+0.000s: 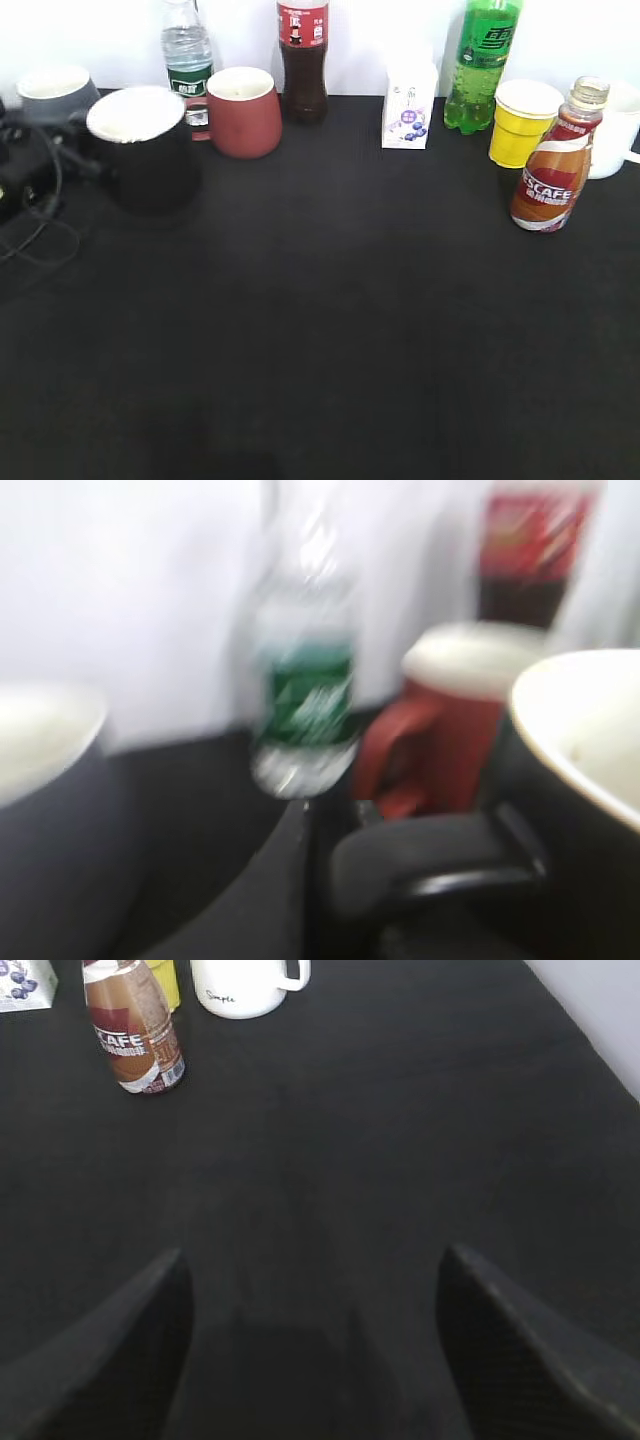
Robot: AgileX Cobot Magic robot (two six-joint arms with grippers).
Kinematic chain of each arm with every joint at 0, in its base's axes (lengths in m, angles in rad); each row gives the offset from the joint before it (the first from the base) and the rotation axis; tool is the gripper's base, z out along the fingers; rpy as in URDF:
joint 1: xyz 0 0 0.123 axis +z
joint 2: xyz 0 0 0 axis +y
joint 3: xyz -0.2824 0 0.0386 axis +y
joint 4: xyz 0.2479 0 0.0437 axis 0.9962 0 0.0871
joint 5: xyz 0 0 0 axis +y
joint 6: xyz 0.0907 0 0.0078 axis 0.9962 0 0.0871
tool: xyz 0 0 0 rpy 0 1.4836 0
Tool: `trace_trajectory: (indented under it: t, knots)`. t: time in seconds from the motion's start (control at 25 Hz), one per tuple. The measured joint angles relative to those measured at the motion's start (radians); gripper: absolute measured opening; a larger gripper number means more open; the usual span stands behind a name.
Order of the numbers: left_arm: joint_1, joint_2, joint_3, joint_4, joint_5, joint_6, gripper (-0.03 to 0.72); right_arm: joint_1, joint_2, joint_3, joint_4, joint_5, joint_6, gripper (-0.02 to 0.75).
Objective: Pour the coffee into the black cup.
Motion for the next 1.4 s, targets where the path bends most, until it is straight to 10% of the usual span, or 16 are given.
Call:
trace_trajectory:
  t: [0.32, 0.64, 1.0, 1.4]
  knots:
    - [-0.257, -0.022, -0.121, 0.027, 0.135, -0.055, 0.061, 0.0, 0.0, 0.0, 0.001, -0.001, 0.0, 0.589]
    - [-0.302, 0.015, -0.209, 0.259, 0.191, -0.174, 0.061, 0.0, 0.0, -0.008, 0.001, -0.021, 0.0, 0.589]
    - [-0.302, 0.015, -0.209, 0.262, 0.192, -0.18, 0.06, 0.0, 0.582, 0.161, -0.042, -1.251, 0.0, 0.589]
    - [-0.302, 0.015, -0.209, 0.254, 0.195, -0.18, 0.06, -0.002, 1.398, 0.213, -0.298, -1.842, 0.0, 0.589]
